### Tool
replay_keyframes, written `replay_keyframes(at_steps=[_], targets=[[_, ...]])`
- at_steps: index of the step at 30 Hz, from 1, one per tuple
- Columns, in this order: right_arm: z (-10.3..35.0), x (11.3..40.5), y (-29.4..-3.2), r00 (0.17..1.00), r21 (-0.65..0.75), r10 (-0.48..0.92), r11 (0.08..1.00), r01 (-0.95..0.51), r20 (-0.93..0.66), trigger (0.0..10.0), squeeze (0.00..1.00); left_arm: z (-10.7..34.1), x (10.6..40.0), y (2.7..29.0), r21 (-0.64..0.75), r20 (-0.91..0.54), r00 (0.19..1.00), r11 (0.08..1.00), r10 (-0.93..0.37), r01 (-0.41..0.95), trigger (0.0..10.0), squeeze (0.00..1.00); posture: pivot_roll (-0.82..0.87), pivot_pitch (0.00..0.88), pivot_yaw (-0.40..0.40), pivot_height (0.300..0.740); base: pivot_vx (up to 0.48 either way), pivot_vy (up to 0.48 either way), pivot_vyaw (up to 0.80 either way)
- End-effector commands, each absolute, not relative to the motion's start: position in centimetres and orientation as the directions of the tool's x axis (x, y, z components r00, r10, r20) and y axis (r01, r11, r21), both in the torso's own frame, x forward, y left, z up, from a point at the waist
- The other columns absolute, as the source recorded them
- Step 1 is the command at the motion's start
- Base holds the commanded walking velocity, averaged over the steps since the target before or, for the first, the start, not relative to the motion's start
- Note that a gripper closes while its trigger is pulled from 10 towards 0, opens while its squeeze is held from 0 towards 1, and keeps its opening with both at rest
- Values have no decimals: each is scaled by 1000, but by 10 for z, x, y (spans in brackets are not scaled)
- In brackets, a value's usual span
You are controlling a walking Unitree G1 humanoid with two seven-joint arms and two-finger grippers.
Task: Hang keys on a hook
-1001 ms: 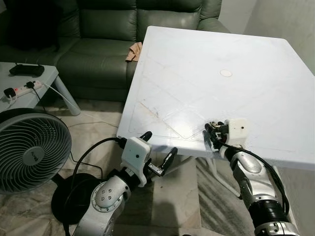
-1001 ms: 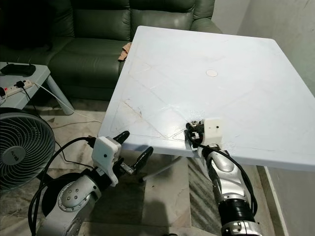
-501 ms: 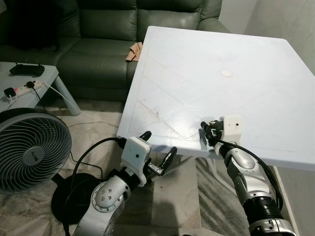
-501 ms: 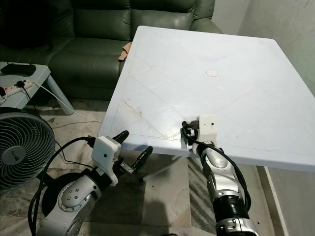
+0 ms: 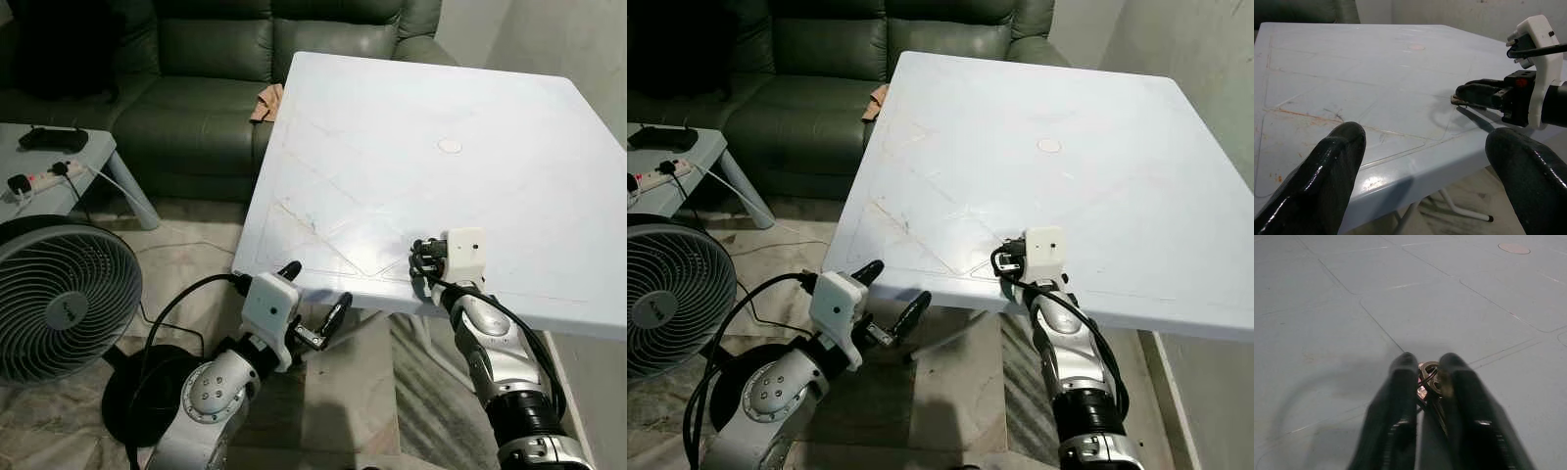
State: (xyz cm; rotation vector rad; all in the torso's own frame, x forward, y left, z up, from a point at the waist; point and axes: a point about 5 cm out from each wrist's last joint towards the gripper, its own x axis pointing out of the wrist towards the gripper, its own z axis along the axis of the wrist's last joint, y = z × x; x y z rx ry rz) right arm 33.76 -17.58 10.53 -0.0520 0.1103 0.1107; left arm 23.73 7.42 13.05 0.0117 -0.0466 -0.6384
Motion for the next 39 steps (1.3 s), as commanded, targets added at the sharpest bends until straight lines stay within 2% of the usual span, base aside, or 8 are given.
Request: replay_keyframes(at_steps=[1, 5, 7, 8, 9, 18, 19, 39], targets=[[110, 339, -176, 989, -45, 105, 993, -110, -102, 0, 0, 129, 235, 74, 27, 36, 800, 801, -599, 599, 10000, 0, 4, 129, -43, 740, 0, 0, 0], [112, 337, -173, 990, -50, 123, 991, -127, -74, 0, 0, 129, 235, 74, 28, 36, 800, 801, -599, 599, 10000, 0, 4, 128, -42, 740, 0, 0, 0], [108, 339, -173, 986, -5, 129, 991, -131, -108, 10000, 0, 129, 235, 74, 27, 36, 799, 800, -600, 599, 10000, 0, 4, 128, -42, 740, 0, 0, 0], [109, 340, -173, 985, 15, 139, 990, -138, -100, 10000, 0, 129, 235, 73, 27, 36, 799, 800, -600, 599, 10000, 0, 4, 128, -42, 740, 0, 0, 0], [111, 340, -173, 985, 45, 158, 987, -155, -75, 10000, 1000, 129, 235, 73, 27, 36, 799, 800, -600, 600, 10000, 0, 4, 128, -42, 740, 0, 0, 0], [115, 340, -176, 987, 20, 149, 989, -148, -67, 10000, 1000, 129, 235, 73, 28, 36, 799, 800, -600, 600, 10000, 0, 3, 127, -43, 740, 0, 0, 0], [114, 340, -177, 987, 10, 144, 990, -144, -73, 10000, 0, 129, 235, 73, 28, 36, 799, 800, -600, 600, 10000, 0, 3, 127, -43, 740, 0, 0, 0], [108, 336, -172, 968, 1, 225, 974, -227, -114, 10000, 0, 129, 236, 73, 32, 39, 803, 804, -595, 594, 10000, 0, 1, 133, -45, 740, 0, 0, 0]])
